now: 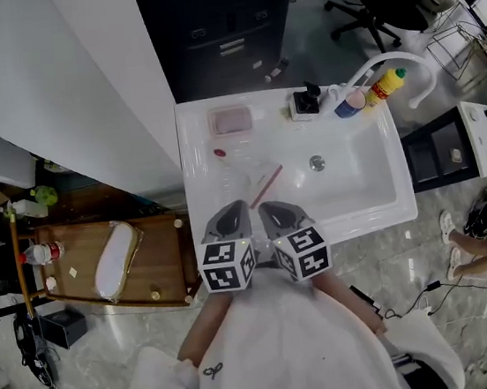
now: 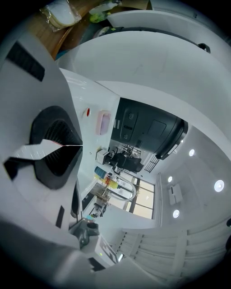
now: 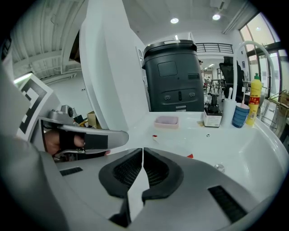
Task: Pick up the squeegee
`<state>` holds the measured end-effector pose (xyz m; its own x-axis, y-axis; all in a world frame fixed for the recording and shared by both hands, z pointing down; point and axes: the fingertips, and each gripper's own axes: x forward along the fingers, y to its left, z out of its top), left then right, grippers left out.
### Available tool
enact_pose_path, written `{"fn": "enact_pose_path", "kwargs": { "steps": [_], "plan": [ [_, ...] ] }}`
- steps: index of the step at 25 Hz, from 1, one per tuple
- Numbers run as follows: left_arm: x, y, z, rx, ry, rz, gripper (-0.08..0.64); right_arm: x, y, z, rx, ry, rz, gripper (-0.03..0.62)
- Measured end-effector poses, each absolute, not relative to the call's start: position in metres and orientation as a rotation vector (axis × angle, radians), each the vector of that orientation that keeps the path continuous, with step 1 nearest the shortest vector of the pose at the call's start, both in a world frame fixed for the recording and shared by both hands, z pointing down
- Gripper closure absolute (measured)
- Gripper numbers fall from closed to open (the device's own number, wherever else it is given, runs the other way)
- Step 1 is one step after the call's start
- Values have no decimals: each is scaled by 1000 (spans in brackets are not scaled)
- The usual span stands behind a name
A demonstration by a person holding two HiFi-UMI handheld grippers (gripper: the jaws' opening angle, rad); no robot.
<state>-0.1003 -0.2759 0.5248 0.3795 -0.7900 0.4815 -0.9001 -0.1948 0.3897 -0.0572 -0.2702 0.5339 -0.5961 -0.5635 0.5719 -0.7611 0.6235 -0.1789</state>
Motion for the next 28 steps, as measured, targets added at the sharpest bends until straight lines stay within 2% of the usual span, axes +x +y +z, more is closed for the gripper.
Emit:
{"fn": "enact_pose_path", "kwargs": {
  "steps": [24, 25, 27, 28],
  "plan": [
    [-105, -293, 536, 1963, -1504, 266, 532, -61, -307, 547, 948, -2378, 533, 560],
    [-106, -292, 536, 1958, -1509, 264, 532, -62, -307, 548, 943, -2372, 529, 553],
    [-107, -292, 537, 1949, -1518, 261, 532, -63, -306, 551, 920, -2369, 545, 465],
    [-107, -294, 537, 1945, -1521, 262, 532, -64, -307, 553, 909, -2369, 561, 453]
  ]
}}
